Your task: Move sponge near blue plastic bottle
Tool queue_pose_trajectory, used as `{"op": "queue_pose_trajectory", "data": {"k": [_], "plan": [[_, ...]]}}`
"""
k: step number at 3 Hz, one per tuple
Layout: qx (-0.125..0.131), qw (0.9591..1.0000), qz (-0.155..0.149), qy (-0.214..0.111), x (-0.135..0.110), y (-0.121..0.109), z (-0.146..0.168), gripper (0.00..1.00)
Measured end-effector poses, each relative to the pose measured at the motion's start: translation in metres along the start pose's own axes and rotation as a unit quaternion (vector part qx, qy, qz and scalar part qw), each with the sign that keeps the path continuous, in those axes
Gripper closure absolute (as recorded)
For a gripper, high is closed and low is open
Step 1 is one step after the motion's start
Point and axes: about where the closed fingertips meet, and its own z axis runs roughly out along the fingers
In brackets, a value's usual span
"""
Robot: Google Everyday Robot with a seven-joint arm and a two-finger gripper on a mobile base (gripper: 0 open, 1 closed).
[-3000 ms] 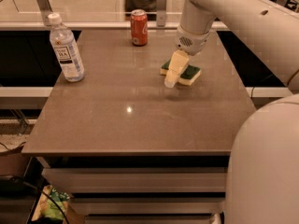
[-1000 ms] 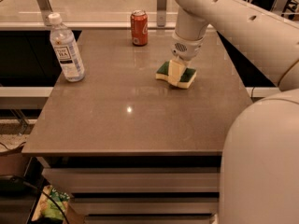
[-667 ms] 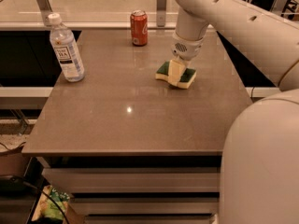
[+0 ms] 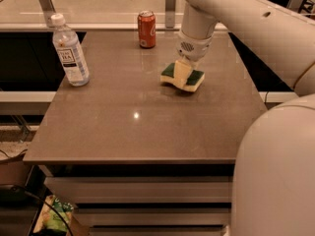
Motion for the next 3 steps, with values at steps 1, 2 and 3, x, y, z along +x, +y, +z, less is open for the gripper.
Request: {"op": "queue_pose_trajectory", "data": {"k": [1, 2, 3], "plan": [[0.001, 1.0000, 0.005, -0.001, -0.007, 0.012, -0.014, 1.00], [0.002, 1.0000, -0.002, -0.004, -0.022, 0.020, -0.023, 1.00], [0.000, 0.9997, -0.024, -0.006, -0.048, 0.035, -0.024, 1.00]]}}
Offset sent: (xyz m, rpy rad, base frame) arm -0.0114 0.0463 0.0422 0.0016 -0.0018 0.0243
